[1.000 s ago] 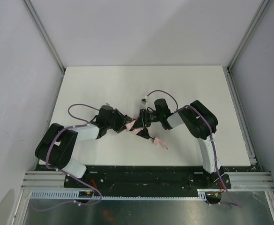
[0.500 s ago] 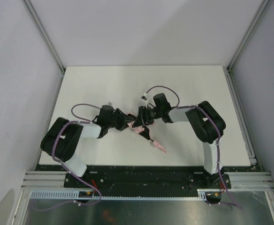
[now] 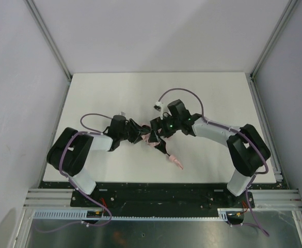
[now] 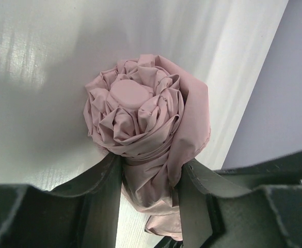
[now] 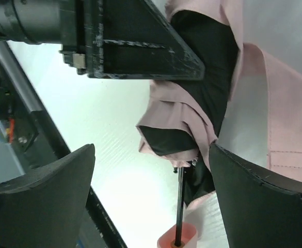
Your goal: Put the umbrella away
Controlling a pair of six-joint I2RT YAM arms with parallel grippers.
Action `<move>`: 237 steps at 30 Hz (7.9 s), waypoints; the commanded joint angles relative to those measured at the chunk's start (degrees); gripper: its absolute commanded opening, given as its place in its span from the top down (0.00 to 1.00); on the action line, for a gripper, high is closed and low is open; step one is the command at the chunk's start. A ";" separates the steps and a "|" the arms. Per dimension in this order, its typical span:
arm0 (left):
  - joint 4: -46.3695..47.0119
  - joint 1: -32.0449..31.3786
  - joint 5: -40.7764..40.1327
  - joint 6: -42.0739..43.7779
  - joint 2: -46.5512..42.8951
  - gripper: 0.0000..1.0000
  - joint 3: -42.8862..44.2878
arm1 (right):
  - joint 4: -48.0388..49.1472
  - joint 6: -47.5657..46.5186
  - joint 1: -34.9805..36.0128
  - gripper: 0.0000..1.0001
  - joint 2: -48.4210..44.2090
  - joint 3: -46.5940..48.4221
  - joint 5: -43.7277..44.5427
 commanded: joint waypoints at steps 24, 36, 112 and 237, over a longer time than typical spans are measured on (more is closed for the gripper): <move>-18.87 -0.25 -5.96 4.78 3.08 0.74 -2.59 | 21.20 -39.24 21.86 0.37 13.01 -1.57 55.95; -18.70 2.21 -4.12 8.32 -0.85 0.58 0.47 | 10.63 -26.02 14.10 0.99 15.16 -1.78 34.16; -19.23 -1.56 -19.42 -0.16 5.69 0.80 4.16 | 4.32 -5.81 -3.06 0.91 21.19 6.44 -9.64; -19.95 -0.97 -12.41 -4.79 -3.99 1.00 3.58 | 1.60 -4.29 0.04 0.35 9.75 6.57 4.51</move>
